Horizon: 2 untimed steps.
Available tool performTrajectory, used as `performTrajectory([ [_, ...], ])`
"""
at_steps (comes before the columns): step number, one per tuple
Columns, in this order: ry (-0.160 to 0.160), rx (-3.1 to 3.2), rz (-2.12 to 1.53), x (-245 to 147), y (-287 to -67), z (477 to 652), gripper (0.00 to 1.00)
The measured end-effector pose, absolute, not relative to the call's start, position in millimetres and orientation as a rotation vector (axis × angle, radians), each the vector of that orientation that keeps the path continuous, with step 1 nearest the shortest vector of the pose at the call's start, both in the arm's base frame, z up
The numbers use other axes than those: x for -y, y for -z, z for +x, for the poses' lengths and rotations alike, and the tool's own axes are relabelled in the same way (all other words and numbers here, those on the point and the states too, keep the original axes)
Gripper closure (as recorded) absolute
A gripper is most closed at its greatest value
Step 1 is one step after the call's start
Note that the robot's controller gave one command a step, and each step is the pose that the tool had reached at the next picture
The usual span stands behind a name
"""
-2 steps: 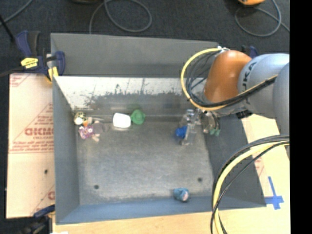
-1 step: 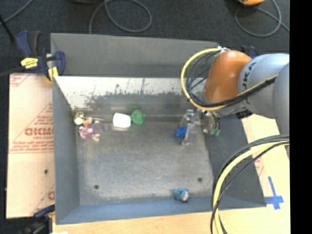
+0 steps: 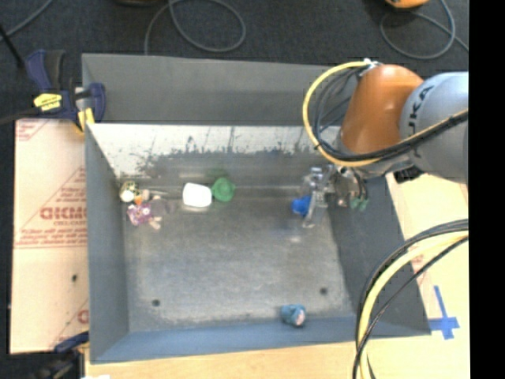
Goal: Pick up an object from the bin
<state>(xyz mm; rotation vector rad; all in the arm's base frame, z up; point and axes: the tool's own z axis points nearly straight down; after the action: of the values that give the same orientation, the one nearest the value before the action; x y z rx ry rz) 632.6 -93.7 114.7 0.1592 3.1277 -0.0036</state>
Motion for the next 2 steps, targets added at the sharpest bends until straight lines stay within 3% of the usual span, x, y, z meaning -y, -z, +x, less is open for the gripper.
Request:
performTrajectory([
  [1, 0.008, -3.123, 0.061, 112.7, -184.6, 627.5, 1.0],
  [2, 0.014, -3.109, 0.036, 124.9, -170.3, 610.4, 1.0],
])
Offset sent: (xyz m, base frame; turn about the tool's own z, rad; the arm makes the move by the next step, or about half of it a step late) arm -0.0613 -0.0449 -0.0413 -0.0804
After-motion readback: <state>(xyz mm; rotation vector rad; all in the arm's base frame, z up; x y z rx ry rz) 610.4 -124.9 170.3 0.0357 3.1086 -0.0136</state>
